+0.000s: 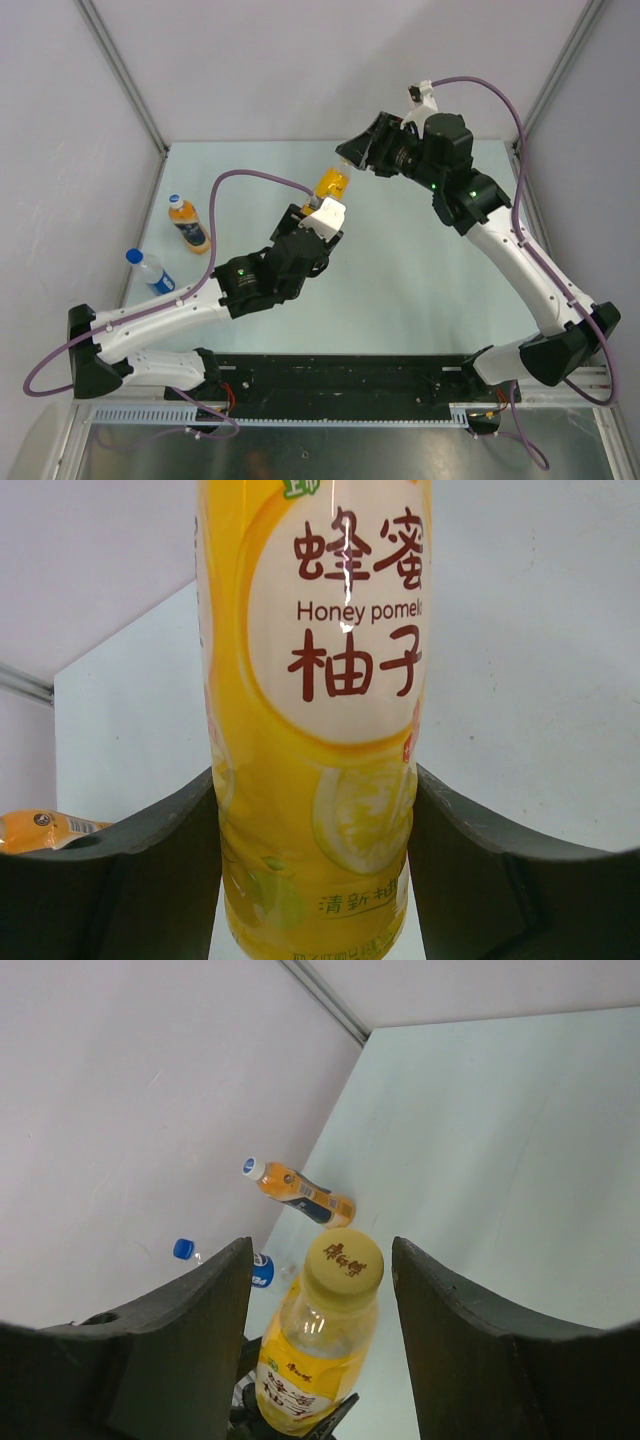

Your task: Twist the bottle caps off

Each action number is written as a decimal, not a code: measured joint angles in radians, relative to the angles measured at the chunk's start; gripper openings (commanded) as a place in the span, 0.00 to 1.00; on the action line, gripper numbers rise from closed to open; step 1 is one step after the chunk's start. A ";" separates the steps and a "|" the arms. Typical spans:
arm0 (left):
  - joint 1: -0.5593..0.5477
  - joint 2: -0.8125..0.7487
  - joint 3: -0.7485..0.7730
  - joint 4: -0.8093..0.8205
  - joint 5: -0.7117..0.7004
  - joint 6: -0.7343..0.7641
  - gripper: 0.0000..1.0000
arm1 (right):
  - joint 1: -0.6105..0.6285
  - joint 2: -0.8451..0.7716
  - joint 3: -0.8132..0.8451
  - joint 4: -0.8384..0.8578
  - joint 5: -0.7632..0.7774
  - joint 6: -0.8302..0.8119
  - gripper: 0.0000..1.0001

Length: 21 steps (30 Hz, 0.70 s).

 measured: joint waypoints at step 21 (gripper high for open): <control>-0.001 0.001 0.000 -0.008 -0.009 0.000 0.13 | -0.004 0.030 -0.053 0.068 -0.011 0.082 0.48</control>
